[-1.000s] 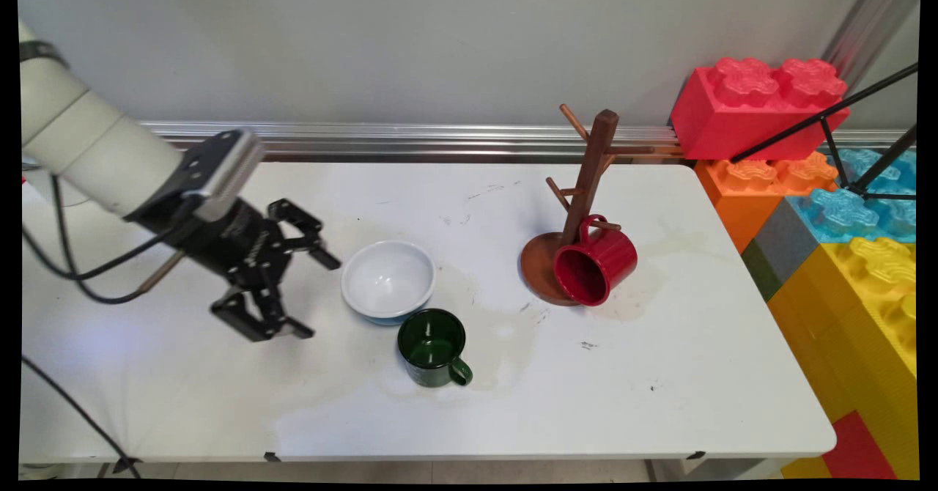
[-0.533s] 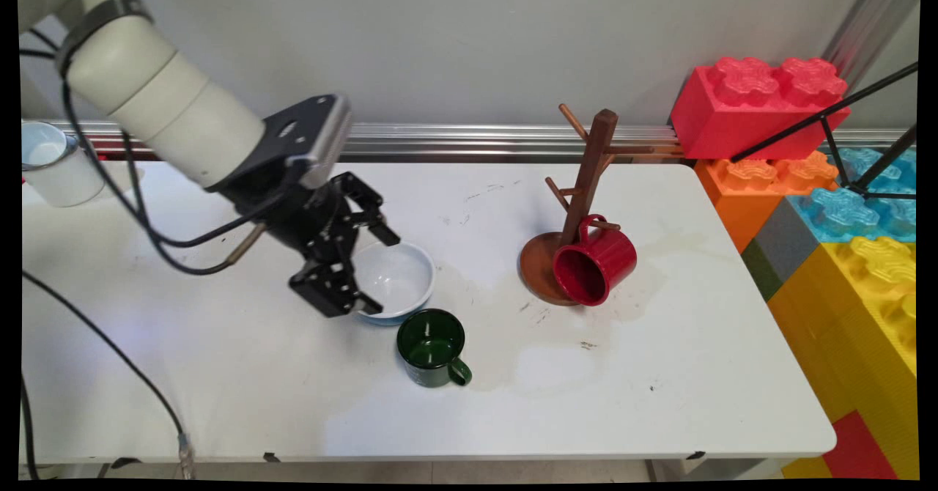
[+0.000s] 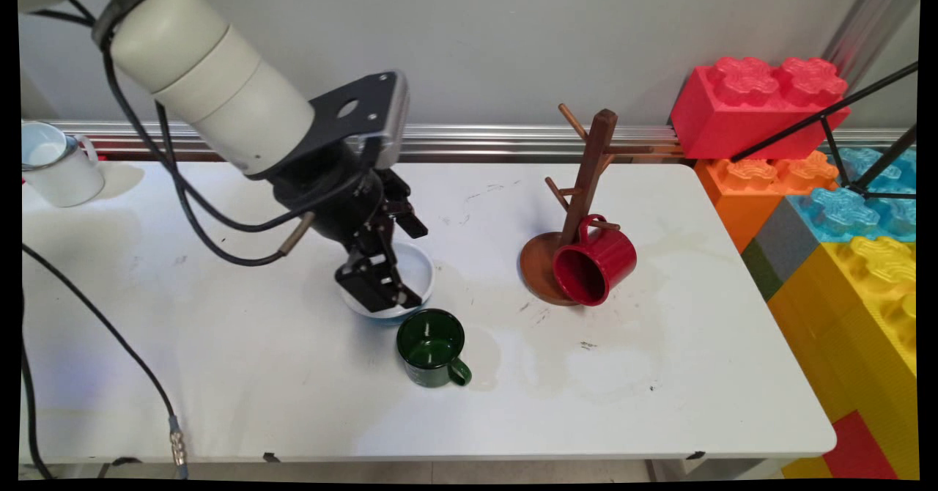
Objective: Pick up the red mug from the rack
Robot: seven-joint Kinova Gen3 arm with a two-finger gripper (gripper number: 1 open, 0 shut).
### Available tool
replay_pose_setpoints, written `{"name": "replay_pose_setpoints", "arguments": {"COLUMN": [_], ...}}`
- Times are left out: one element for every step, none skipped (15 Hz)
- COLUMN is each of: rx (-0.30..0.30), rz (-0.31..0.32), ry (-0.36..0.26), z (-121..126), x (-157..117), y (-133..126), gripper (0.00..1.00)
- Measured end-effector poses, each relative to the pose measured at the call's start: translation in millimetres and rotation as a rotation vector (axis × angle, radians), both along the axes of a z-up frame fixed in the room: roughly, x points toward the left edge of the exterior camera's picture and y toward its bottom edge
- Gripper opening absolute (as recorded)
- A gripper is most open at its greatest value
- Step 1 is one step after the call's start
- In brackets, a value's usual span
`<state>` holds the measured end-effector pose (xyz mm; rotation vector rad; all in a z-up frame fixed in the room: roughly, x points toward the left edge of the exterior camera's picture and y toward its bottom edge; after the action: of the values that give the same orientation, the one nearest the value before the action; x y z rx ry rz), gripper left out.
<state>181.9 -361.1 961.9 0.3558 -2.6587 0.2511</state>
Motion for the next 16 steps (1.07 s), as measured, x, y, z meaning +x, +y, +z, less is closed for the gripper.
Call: {"name": "replay_pose_setpoints", "arguments": {"rx": [0.003,0.008,0.013,0.019,0.023,0.027,0.032,0.036,0.041,0.044,0.048,0.055,0.064,0.072,0.077,0.085], "rz": [0.01,0.026,0.043,0.061,0.075,0.086,0.102,0.115,0.135,0.152,0.176,0.206,0.236,0.26,0.276,0.297], "ry": [-0.006,-0.016,-0.028,-0.039,-0.049,-0.055,-0.064,-0.068,-0.074,-0.077,-0.081,-0.087,-0.094,-0.1,-0.103,-0.109], "z": [2.6,6.4,10.1,13.2,15.5,16.7,18.3,19.3,20.5,21.2,22.1,22.3,21.7,20.6,19.5,17.6], "x": [-4.7,-11.4,-19.8,-28.1,-35.6,-40.9,-49.1,-55.2,-64.7,-71.2,-81.3,-92.9,-104.5,-114.0,-120.4,-129.7], "y": [0.9,2.5,4.3,6.1,7.8,8.7,10.3,11.1,12.2,12.9,14.0,16.1,18.3,20.1,21.2,22.7], "gripper": [1.0,1.0,1.0,1.0,1.0,1.0,1.0,1.0,1.0,1.0,1.0,1.0,1.0,1.0,1.0,1.0]}}
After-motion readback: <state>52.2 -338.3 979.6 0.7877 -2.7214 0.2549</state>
